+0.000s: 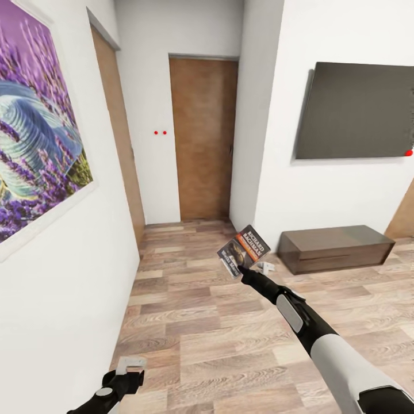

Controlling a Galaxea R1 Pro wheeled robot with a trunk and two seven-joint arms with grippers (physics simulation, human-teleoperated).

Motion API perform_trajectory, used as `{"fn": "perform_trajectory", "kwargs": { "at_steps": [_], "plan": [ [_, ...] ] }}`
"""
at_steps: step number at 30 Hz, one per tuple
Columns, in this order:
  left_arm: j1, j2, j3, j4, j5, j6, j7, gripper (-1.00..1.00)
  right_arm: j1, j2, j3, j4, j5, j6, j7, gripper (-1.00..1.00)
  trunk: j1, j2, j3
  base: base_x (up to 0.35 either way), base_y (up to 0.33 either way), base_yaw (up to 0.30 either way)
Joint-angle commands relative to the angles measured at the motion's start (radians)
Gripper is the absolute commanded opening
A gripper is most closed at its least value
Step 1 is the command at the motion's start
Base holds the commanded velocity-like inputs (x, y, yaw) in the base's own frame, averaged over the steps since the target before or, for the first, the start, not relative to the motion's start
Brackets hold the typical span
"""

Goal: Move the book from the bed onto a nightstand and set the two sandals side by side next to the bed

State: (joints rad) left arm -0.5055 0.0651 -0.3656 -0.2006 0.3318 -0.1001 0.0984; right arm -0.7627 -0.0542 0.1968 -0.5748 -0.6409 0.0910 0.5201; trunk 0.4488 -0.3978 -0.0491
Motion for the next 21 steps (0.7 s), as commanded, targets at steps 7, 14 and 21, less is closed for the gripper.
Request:
{"fn": "perform_trajectory", "kwargs": {
  "at_steps": [7,14,21],
  "plan": [
    [-0.001,-0.004,-0.009,0.000,0.007,-0.003,0.004,1.00,-0.001,-0.005,0.003,0.001,-0.013,0.006,0.000,-1.00,0.001,-0.002,-0.002,0.339,0.000,-0.237],
    [-0.001,-0.005,-0.009,0.000,0.007,-0.003,0.004,1.00,-0.001,-0.008,0.003,0.016,-0.014,0.006,0.000,-1.00,0.001,-0.002,-0.002,0.339,0.000,-0.264],
    [-0.001,-0.006,-0.009,0.000,0.007,-0.003,0.004,1.00,-0.001,-0.009,0.003,0.025,-0.015,0.004,0.001,-1.00,0.001,-0.002,-0.002,0.339,0.000,-0.272]
  ]
}}
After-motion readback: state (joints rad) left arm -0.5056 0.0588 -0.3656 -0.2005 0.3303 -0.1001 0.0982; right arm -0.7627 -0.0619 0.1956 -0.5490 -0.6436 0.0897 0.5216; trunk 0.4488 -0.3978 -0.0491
